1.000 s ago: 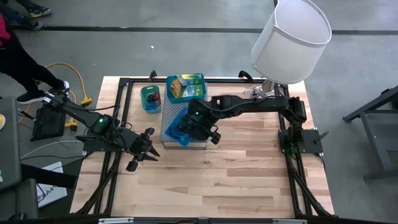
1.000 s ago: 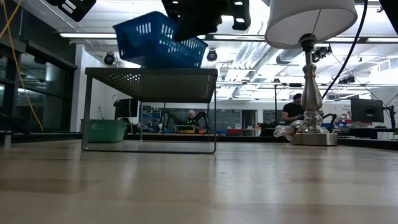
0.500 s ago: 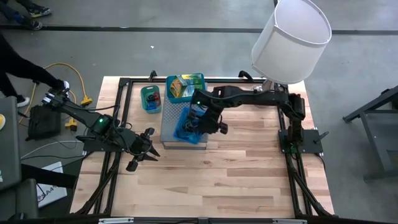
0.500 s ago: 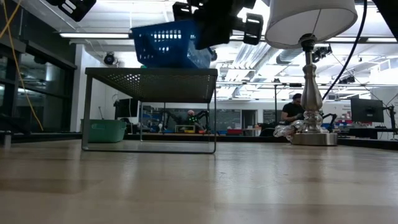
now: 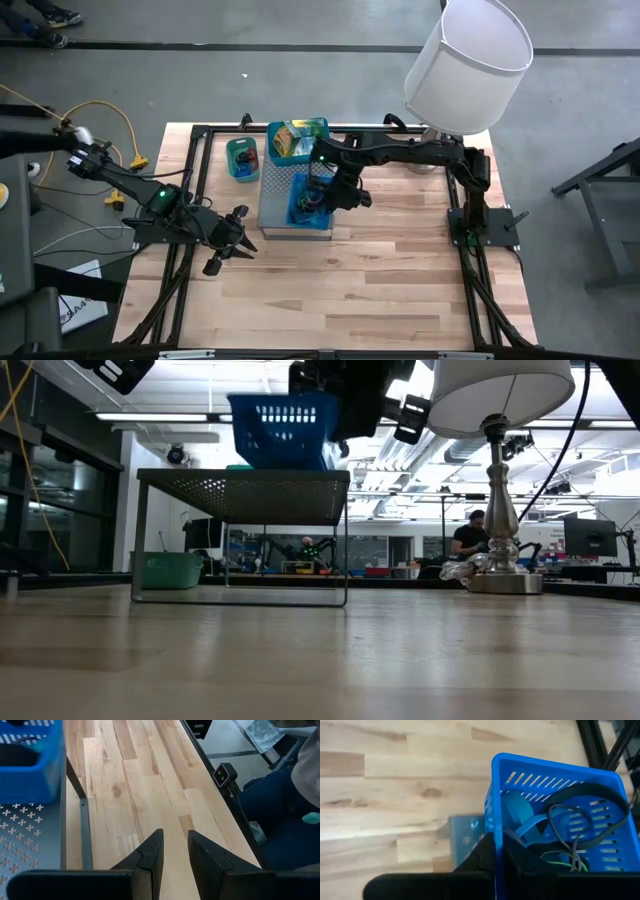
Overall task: Pick & Place Office Desk Supplies
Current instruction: Put the blue basket with rubberbands on the shelf, then put the dark green bin with spring keychains on the shelf
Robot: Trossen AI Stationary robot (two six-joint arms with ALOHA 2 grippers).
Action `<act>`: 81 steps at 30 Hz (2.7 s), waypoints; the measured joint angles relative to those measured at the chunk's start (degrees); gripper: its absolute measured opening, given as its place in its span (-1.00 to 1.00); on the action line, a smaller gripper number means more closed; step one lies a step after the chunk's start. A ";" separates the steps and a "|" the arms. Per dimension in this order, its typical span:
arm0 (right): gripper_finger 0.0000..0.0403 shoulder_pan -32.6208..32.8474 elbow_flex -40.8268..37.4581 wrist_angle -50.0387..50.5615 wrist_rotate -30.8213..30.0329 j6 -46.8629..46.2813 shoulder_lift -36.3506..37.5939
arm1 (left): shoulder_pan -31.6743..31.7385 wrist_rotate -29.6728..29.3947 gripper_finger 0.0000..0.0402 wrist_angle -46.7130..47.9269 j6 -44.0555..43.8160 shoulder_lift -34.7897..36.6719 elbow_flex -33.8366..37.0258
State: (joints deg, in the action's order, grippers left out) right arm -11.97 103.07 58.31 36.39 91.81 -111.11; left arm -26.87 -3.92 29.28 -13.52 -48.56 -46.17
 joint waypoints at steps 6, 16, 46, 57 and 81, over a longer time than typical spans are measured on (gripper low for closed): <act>-0.98 -1.26 0.02 2.49 -0.25 2.06 0.00 | 0.02 0.00 -0.59 0.00 0.00 0.00 0.00; -0.96 -1.20 0.02 2.26 3.91 -0.48 0.00 | 0.01 0.00 -0.59 -0.02 0.00 0.00 0.00; -0.54 -1.41 0.00 1.09 2.43 -3.48 0.07 | 0.00 -0.01 -0.59 -0.02 0.00 0.00 0.00; -0.55 -1.41 0.02 1.52 1.00 -4.69 0.78 | 0.02 0.00 -0.59 -0.02 0.00 0.00 0.00; -0.55 -2.82 0.02 -0.27 -8.01 -6.53 2.21 | -0.01 0.00 -0.59 -0.02 0.00 0.00 0.00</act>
State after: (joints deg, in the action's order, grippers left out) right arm -14.79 103.09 58.04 28.38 85.28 -108.90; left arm -26.87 -3.92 29.26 -13.52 -48.56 -46.17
